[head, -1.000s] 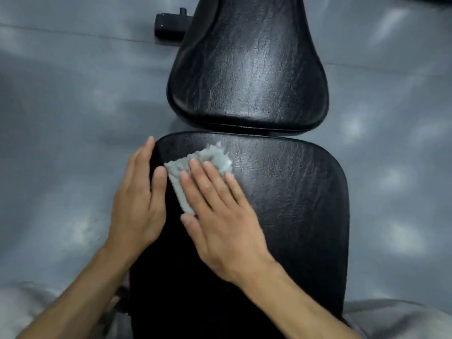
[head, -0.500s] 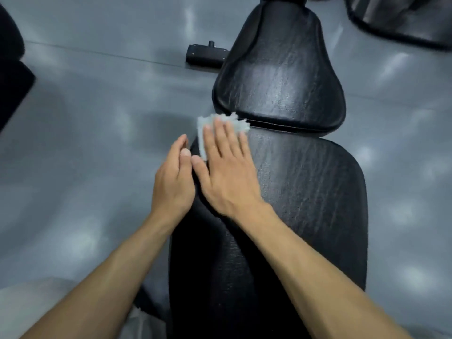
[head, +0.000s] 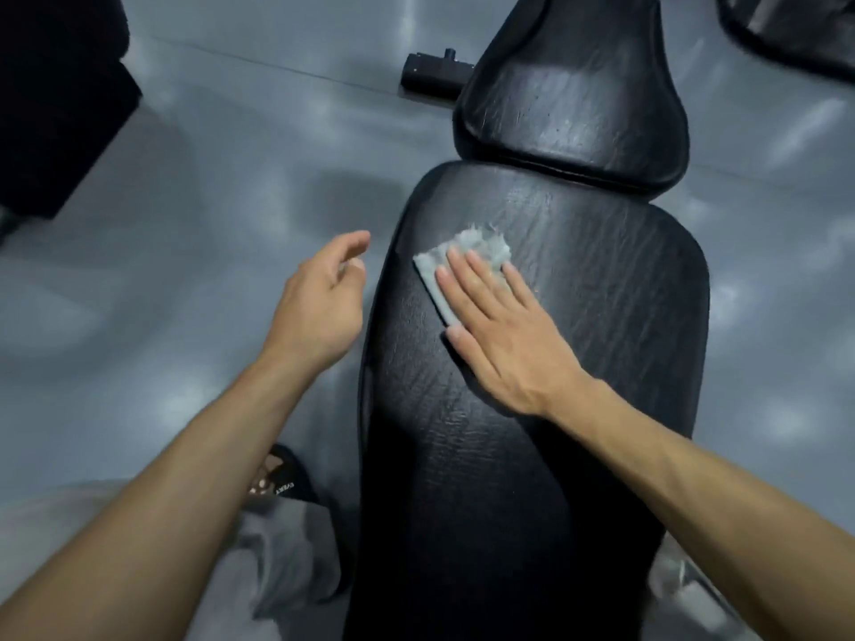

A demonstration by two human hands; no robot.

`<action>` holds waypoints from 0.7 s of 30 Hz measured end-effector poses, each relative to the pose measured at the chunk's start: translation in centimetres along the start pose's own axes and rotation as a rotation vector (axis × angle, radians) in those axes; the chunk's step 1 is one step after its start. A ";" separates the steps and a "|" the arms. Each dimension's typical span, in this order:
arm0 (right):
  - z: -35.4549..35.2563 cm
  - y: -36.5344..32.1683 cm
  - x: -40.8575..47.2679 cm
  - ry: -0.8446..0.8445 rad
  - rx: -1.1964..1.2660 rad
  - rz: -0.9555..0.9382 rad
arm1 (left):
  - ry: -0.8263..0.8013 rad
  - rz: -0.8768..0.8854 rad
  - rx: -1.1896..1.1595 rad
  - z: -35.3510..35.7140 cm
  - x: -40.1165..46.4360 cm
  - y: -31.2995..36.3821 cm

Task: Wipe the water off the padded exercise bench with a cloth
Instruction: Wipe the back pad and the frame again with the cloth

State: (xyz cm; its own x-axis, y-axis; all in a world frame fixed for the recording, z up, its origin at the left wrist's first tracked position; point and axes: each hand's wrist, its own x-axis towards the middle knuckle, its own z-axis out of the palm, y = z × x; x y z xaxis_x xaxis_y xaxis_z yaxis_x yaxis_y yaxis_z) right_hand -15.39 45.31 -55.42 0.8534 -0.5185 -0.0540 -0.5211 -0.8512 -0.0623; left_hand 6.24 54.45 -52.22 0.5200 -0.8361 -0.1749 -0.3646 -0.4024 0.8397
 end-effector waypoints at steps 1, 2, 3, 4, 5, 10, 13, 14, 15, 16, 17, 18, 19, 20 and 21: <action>0.1 0.6 -1.8 -0.034 -0.023 -0.020 | -0.003 -0.003 0.017 -0.2 -0.5 0.0; 0.1 1.9 -3.2 -0.045 -0.038 0.003 | -0.006 -0.003 0.032 -0.3 -0.9 0.0; -0.1 3.5 -4.2 -0.029 -0.042 0.073 | -0.009 -0.001 0.047 -0.3 -1.5 -0.1; -0.4 5.3 -4.9 0.002 -0.032 0.181 | -0.014 0.007 0.063 -0.4 -1.9 -0.3; -0.7 7.0 -5.4 0.034 -0.007 0.304 | -0.021 0.018 0.080 -0.4 -2.4 -0.4; -0.2 8.1 -6.9 0.163 0.114 0.497 | -0.072 0.056 0.123 -0.3 -4.1 -0.4; 0.6 6.3 -7.3 0.257 0.216 0.498 | -0.110 0.091 0.163 -0.3 -5.0 0.0; 0.5 6.0 -7.5 0.279 0.283 0.501 | -0.124 0.110 0.196 -0.3 -5.3 0.1; 0.3 6.0 -7.9 0.296 0.334 0.498 | -0.141 0.128 0.237 -0.1 -5.5 0.3; 0.0 6.1 -8.3 0.306 0.350 0.486 | -0.157 0.148 0.279 0.1 -5.8 0.4; -0.2 6.3 -8.8 0.308 0.327 0.470 | -0.172 0.169 0.319 0.2 -6.2 0.4; -0.2 6.6 -9.2 0.311 0.277 0.450 | -0.183 0.193 0.353 0.4 -6.5 0.4; -0.2 6.9 -9.5 0.315 0.213 0.431 | -0.193 0.216 0.382 0.6 -6.9 0.3; 0.0 7.1 -9.6 0.313 0.155 0.424 | -0.202 0.239 0.408 0.7 -7.2 0.1; 0.3 7.1 -9.6 0.306 0.111 0.426 | -0.205 0.262 0.432 0.9 -7.5 -0.1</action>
State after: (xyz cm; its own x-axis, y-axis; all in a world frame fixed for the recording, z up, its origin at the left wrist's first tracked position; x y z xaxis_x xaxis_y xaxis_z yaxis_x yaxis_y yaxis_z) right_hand -27.27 44.26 -55.62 0.5225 -0.8303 0.1941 -0.8062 -0.5552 -0.2045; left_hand 1.67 60.44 -51.48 0.2230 -0.9673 -0.1210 -0.7684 -0.2508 0.5888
